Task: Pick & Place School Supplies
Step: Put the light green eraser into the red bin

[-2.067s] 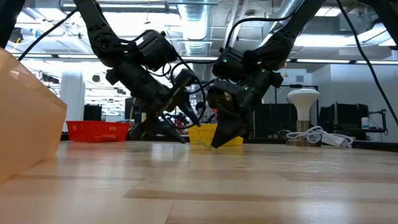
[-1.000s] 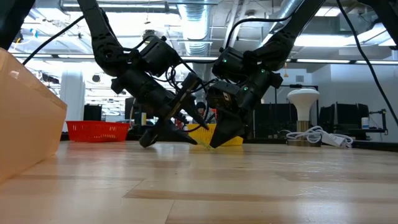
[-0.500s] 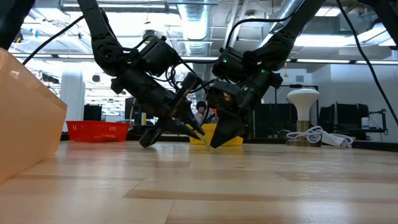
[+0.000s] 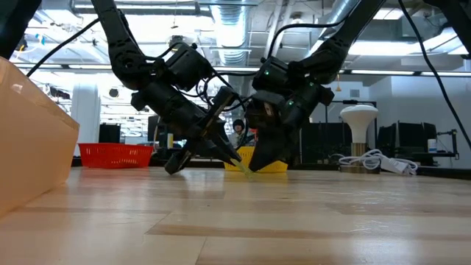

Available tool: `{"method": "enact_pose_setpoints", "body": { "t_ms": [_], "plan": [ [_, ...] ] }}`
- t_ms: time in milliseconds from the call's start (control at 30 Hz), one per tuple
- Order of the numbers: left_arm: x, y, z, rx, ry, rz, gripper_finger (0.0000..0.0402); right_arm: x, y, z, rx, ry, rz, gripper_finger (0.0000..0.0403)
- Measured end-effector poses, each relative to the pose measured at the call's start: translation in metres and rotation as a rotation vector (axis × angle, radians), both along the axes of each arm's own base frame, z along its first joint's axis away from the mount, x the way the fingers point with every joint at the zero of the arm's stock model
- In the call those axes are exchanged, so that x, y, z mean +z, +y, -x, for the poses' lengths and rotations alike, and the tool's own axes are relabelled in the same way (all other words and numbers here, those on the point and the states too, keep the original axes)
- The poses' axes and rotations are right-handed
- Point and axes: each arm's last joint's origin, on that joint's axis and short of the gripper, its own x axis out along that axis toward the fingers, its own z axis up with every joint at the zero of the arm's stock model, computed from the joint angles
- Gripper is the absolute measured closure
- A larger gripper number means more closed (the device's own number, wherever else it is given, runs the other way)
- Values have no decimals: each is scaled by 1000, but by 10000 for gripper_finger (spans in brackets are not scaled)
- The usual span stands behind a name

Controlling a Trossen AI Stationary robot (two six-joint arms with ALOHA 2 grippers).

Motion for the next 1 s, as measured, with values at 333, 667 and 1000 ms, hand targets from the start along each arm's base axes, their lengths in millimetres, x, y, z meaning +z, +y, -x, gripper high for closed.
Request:
{"method": "enact_pose_setpoints", "body": {
  "t_ms": [333,667,1000],
  "plan": [
    [0,-1,1,-39,7,-19,397,43,2,-12,133,-111,-80,209],
    [36,27,15,-9,-62,-125,398,103,-4,8,189,-208,-50,191],
    [89,52,61,-29,18,-308,398,159,-16,34,103,-362,-7,229]
  ]
}}
